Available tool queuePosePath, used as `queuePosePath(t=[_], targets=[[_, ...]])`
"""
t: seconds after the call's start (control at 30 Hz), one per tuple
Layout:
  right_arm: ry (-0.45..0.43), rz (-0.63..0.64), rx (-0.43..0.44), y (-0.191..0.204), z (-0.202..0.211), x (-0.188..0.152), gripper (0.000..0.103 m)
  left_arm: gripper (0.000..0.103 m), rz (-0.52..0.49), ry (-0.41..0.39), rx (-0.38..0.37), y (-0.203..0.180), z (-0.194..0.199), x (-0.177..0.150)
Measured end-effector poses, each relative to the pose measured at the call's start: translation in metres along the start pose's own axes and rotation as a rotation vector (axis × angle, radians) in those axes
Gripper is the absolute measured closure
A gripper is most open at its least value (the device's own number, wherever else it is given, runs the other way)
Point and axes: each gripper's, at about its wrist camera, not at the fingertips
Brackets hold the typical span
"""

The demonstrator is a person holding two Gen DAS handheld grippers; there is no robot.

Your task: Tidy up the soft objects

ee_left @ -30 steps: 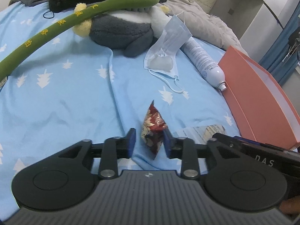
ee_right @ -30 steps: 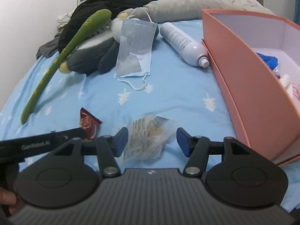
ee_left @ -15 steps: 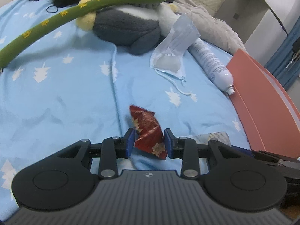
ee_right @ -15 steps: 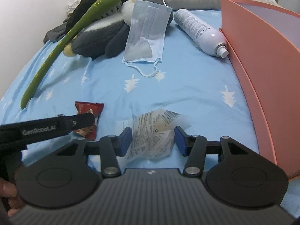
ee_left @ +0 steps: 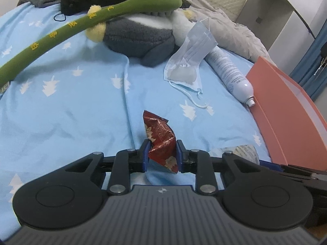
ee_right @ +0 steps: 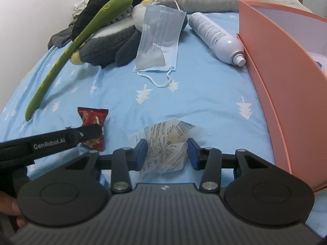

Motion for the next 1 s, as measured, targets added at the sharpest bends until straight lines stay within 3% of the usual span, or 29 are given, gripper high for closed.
queuePosePath(t=[0.53, 1.0], targets=[[-0.194, -0.066, -0.012, -0.018, 0.089, 0.031, 0.059, 0.073, -0.138, -0.039, -0.101, -0.054, 0.054, 0.039], [-0.347, -0.113, -0.043, -0.059, 0.148, 0.064, 0.073, 0.073, -0.244, -0.101, -0.219, -0.126, 0.078, 0.082]])
Point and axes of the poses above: each gripper's, at about its wrist camera, not at the fingertips, and z roughly against the way its jaws point, y to its left, x to its top, and after that the axes turned 9 degrees about -x, right-handed
